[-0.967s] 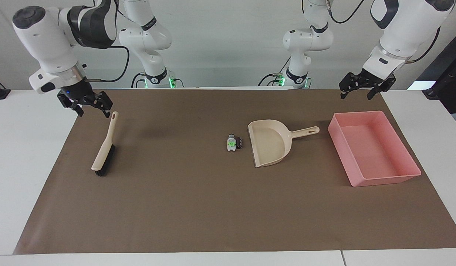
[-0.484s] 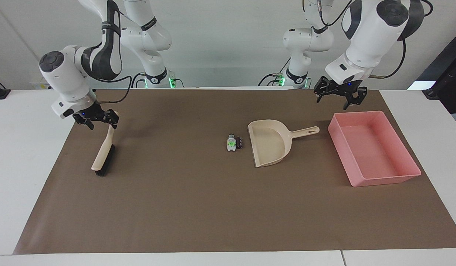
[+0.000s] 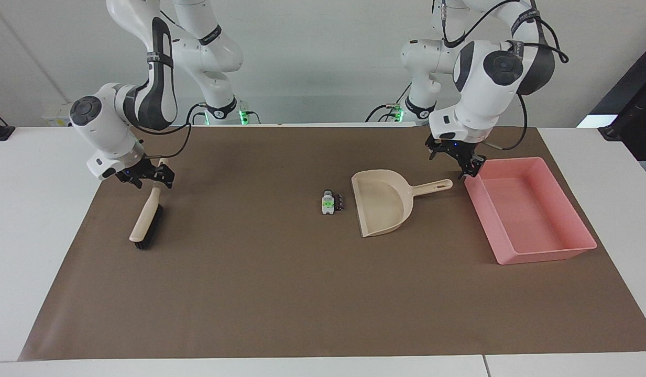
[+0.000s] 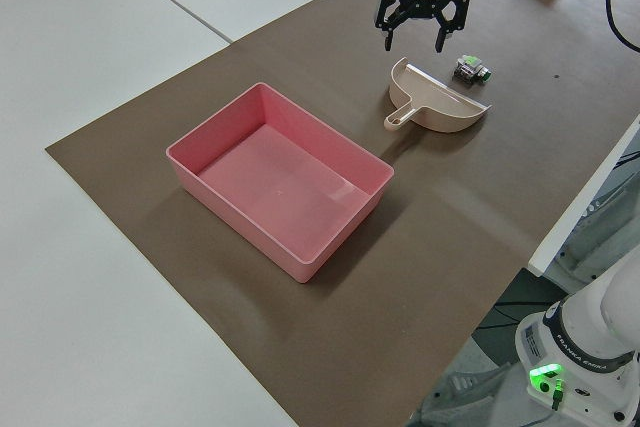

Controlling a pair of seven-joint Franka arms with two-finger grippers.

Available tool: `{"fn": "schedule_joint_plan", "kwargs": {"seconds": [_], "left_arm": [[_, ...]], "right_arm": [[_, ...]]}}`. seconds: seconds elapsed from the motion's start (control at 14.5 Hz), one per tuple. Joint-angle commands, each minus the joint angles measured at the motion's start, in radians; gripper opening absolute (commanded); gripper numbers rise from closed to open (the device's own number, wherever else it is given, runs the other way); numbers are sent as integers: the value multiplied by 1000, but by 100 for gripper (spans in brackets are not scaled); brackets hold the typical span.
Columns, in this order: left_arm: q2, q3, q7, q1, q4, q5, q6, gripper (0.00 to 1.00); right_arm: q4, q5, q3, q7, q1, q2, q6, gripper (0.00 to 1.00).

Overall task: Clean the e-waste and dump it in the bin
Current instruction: 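Move the left gripper from the pink bin to the dustpan handle, then grasp the dustpan with the left gripper while the right gripper grasps the brush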

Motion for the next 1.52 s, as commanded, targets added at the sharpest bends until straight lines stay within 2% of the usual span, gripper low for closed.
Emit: {"fn": "schedule_joint_plan", "kwargs": {"seconds": [0.0,0.21,0.35,0.48,0.62,0.69,0.76,0.83,1.11,1.17,1.24,1.31,1.38,1.45], "left_arm": [[-25,7,63,-77,-112,81,107,98],[-13,7,186,-82,-206,123,251,98],[15,7,251,-81,-221,151,266,98],[22,7,257,-90,-232,196,285,98],[38,6,261,-99,-270,278,347,98],[38,7,261,-117,-296,283,381,98],[44,6,261,-120,-310,284,397,98],[56,6,261,-120,-312,284,398,98],[59,6,260,-120,-313,283,391,98],[59,6,260,-120,-313,283,388,95],[59,6,260,-122,-313,283,385,80],[59,6,260,-122,-313,283,383,58],[59,6,261,-122,-312,284,377,31],[59,6,261,-122,-309,283,360,11]], "right_arm": [[-36,14,9,-19,-14,-27,20,96],[-38,13,9,-25,-14,-29,13,84],[-36,13,9,-25,-14,-29,13,78],[-38,14,9,-25,-15,-29,12,68],[-38,14,9,-26,-15,-29,9,49],[-38,16,9,-26,-17,-29,4,34],[-38,16,9,-20,-15,-31,-2,11],[-38,22,9,-10,-17,-31,-8,0],[-9,22,15,-8,-2,-29,-58,0],[13,22,21,-9,0,-24,-84,0],[40,22,21,-14,6,-20,-118,0],[71,22,21,-16,41,-18,-161,0],[105,11,21,-16,78,-17,-213,0],[132,7,23,-6,118,-18,-255,0]]}}
